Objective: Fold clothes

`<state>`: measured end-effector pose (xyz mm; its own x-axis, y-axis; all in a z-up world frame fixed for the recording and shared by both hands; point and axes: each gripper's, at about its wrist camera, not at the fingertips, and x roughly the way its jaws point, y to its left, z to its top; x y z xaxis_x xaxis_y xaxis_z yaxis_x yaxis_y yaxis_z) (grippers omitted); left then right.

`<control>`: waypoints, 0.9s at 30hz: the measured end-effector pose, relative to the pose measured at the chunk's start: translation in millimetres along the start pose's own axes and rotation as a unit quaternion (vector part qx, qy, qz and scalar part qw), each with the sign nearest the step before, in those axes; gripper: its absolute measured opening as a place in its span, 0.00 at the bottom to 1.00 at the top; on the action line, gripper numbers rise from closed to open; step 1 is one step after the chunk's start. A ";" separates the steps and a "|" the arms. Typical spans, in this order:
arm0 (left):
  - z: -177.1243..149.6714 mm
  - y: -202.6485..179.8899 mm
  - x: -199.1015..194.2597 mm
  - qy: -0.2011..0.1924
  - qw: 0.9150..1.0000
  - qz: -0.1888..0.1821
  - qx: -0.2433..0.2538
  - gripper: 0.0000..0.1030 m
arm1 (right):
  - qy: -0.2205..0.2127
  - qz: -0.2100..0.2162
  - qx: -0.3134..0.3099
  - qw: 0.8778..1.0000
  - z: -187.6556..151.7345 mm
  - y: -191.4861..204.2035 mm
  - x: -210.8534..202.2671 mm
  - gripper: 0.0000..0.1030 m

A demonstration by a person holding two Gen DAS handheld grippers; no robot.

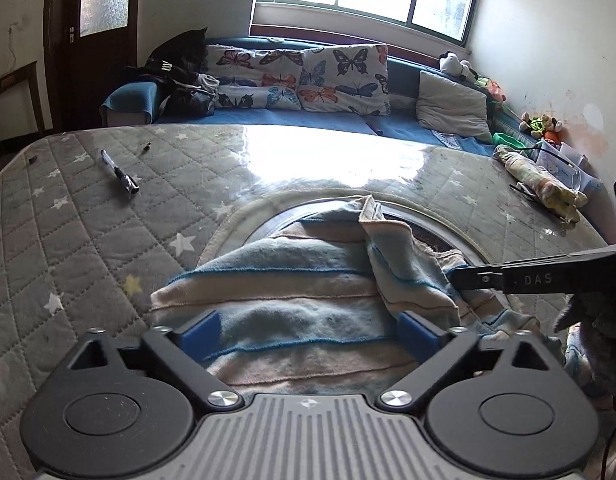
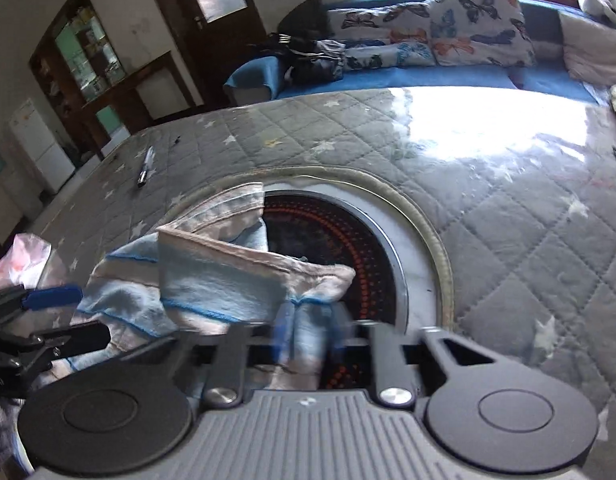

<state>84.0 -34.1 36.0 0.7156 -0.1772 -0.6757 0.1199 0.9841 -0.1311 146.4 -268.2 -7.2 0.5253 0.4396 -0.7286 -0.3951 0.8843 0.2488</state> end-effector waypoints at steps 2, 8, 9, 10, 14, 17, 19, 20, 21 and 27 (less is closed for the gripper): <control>-0.1 -0.5 0.6 0.000 1.000 0.000 0.002 0.98 | -0.014 -0.020 -0.024 0.999 2.3 6.3 -8.5 0.04; -5.4 -2.8 6.0 0.010 1.000 -0.002 0.007 0.99 | -0.062 -0.108 -0.096 0.988 21.0 13.3 -39.2 0.04; -6.5 -3.4 7.1 0.011 1.000 -0.002 0.008 0.99 | -0.066 -0.120 -0.102 0.985 23.5 11.9 -41.4 0.04; -7.5 -3.9 8.1 0.013 1.000 -0.002 0.009 0.99 | -0.072 -0.143 -0.111 0.981 28.3 9.1 -43.4 0.04; -8.4 -4.5 10.6 0.015 1.000 0.000 0.011 0.99 | -0.083 -0.213 -0.129 0.965 43.7 -5.2 -42.0 0.04; -5.1 -1.4 9.8 0.009 1.000 0.010 0.007 0.99 | -0.068 -0.260 -0.122 0.955 49.9 -23.2 -28.0 0.06; -0.6 2.1 10.1 0.003 1.000 0.022 0.007 0.99 | -0.054 -0.282 -0.118 0.951 49.5 -33.8 -19.4 0.09; 2.5 4.0 10.5 -0.002 1.000 0.028 0.008 0.99 | -0.049 -0.290 -0.116 0.949 48.9 -37.8 -15.9 0.09; 5.9 5.9 11.1 -0.006 0.999 0.036 0.007 0.98 | -0.053 -0.292 -0.110 0.949 47.7 -40.6 -15.9 0.10; 25.2 19.4 28.0 -0.021 0.997 0.075 0.010 0.89 | -0.070 -0.231 -0.088 0.966 31.9 -39.8 -34.0 0.22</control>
<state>123.7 -19.6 32.9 0.7547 -0.0268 -0.6556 0.0217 0.9996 -0.0159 168.4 -313.3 28.1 0.7681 0.0315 -0.6395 -0.2091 0.9564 -0.2040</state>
